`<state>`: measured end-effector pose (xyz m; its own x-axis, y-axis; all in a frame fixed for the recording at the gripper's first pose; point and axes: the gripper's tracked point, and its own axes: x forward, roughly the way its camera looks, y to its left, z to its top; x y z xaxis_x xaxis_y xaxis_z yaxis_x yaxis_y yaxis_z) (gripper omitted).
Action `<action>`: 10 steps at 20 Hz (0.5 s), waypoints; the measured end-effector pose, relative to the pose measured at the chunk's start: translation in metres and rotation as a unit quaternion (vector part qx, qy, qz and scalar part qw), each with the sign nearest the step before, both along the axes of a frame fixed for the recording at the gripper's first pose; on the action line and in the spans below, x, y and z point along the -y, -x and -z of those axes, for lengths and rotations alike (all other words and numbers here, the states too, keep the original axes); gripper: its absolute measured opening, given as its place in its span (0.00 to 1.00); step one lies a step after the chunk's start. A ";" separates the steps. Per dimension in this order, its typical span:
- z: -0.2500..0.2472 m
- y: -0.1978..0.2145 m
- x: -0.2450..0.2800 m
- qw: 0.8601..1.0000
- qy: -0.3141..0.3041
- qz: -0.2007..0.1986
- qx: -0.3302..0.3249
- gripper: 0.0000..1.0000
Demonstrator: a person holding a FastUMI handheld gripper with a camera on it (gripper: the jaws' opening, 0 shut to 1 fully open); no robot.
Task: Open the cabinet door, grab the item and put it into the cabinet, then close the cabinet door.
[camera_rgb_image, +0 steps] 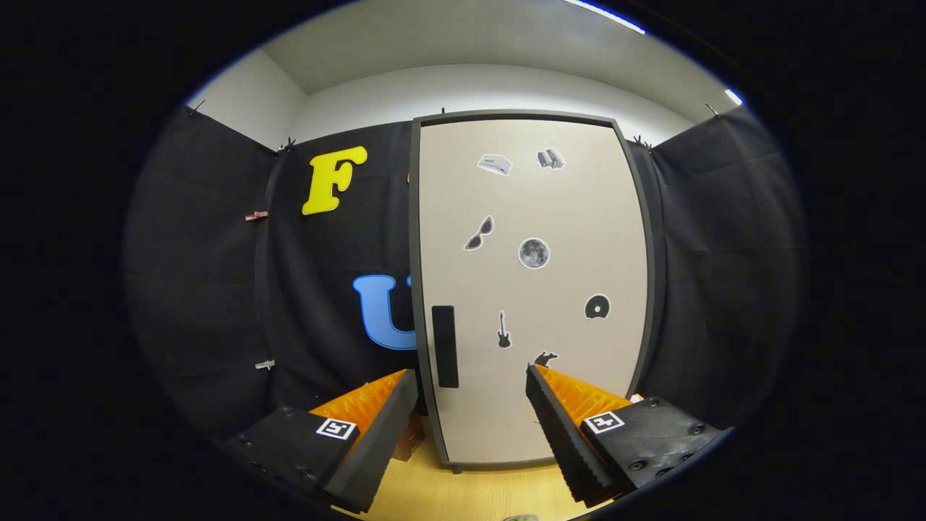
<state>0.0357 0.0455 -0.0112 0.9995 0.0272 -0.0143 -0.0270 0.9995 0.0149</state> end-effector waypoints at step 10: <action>0.021 -0.063 -0.036 1.000 0.003 0.002 -0.010 0.98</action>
<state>0.0990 0.0817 -0.0320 0.9992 0.0233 -0.0336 -0.0230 0.9997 0.0095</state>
